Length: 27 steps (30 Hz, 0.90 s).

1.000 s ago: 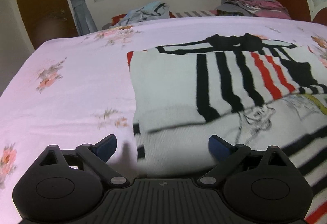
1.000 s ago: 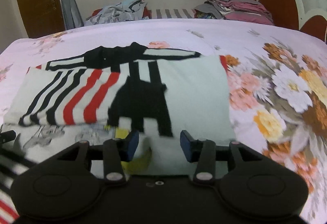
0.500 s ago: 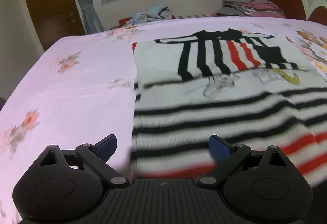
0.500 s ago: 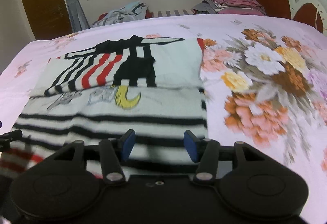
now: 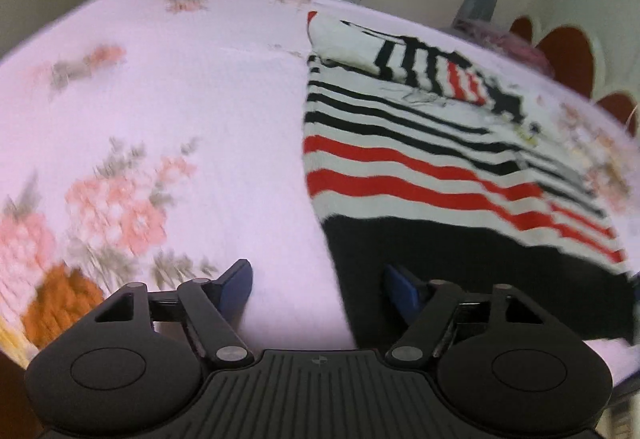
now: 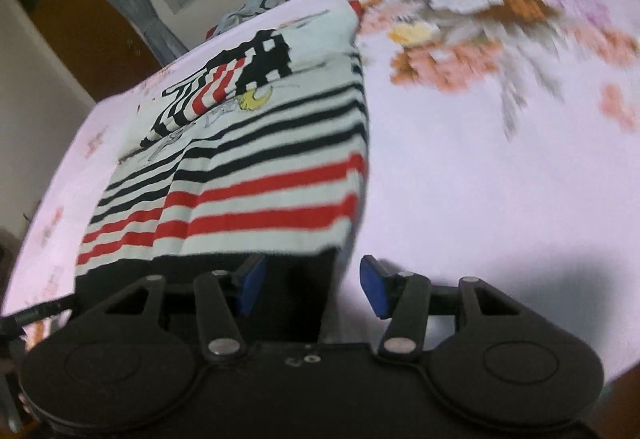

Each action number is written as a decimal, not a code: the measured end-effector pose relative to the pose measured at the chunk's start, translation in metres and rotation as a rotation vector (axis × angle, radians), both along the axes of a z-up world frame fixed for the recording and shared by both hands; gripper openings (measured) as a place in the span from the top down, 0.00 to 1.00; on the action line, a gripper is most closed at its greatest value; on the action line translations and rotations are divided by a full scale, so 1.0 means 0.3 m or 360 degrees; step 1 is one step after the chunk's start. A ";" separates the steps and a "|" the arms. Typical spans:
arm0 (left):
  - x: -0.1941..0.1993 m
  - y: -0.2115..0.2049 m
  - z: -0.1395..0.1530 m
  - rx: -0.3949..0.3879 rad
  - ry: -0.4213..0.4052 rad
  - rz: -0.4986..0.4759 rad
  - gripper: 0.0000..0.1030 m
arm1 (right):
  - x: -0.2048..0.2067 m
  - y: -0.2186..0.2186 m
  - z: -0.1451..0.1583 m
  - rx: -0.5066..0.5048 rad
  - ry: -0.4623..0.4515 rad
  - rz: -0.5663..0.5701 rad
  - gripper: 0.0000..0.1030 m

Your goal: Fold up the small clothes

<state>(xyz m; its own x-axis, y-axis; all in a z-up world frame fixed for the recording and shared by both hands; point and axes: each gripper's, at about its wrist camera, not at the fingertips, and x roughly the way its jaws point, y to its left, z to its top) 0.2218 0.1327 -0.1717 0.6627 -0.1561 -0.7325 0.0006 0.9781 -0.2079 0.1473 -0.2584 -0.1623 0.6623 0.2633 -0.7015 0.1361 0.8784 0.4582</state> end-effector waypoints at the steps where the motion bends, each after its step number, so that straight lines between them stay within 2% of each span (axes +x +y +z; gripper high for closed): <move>1: 0.000 0.009 0.000 -0.0075 0.0012 0.0008 0.30 | -0.003 -0.009 -0.010 0.0031 0.0015 -0.0014 0.53; 4: 0.008 0.010 -0.007 -0.0213 0.0059 0.0010 0.36 | -0.014 -0.026 -0.029 0.0118 0.0035 -0.0031 0.55; 6: 0.009 -0.003 -0.014 -0.0282 0.0087 -0.0006 0.43 | -0.018 -0.025 -0.021 0.0149 0.0024 -0.0015 0.56; 7: 0.012 -0.012 -0.019 -0.0320 0.0107 -0.0027 0.51 | -0.020 -0.024 -0.018 0.0164 0.0017 -0.0002 0.56; 8: 0.016 -0.024 -0.025 -0.0327 0.0130 -0.0035 0.52 | -0.019 -0.022 -0.018 0.0162 0.0017 0.0005 0.57; 11: 0.038 -0.043 -0.023 -0.0287 0.0130 -0.0046 0.52 | 0.000 -0.024 -0.026 0.0154 0.0026 0.0009 0.57; 15: 0.086 -0.020 -0.036 -0.0395 0.0149 -0.0046 0.52 | 0.030 -0.049 -0.060 0.0275 0.0053 -0.0032 0.58; 17: 0.104 -0.005 -0.048 -0.0485 0.0174 -0.0083 0.52 | 0.024 -0.050 -0.065 0.0333 0.0055 -0.0013 0.60; 19: 0.120 0.018 -0.072 -0.0678 0.0256 -0.0162 0.52 | 0.018 -0.041 -0.080 0.0435 0.0095 0.0053 0.67; 21: 0.122 0.035 -0.088 -0.0773 0.0301 -0.0176 0.52 | 0.004 -0.025 -0.088 0.0462 0.0099 0.0104 0.70; 25: 0.122 0.006 -0.085 -0.0734 0.0299 -0.0171 0.52 | -0.002 -0.036 -0.104 0.0575 0.0108 0.0094 0.77; 27: 0.125 -0.018 -0.079 -0.0681 0.0273 -0.0175 0.53 | 0.009 -0.035 -0.110 0.0584 0.0126 0.0120 0.86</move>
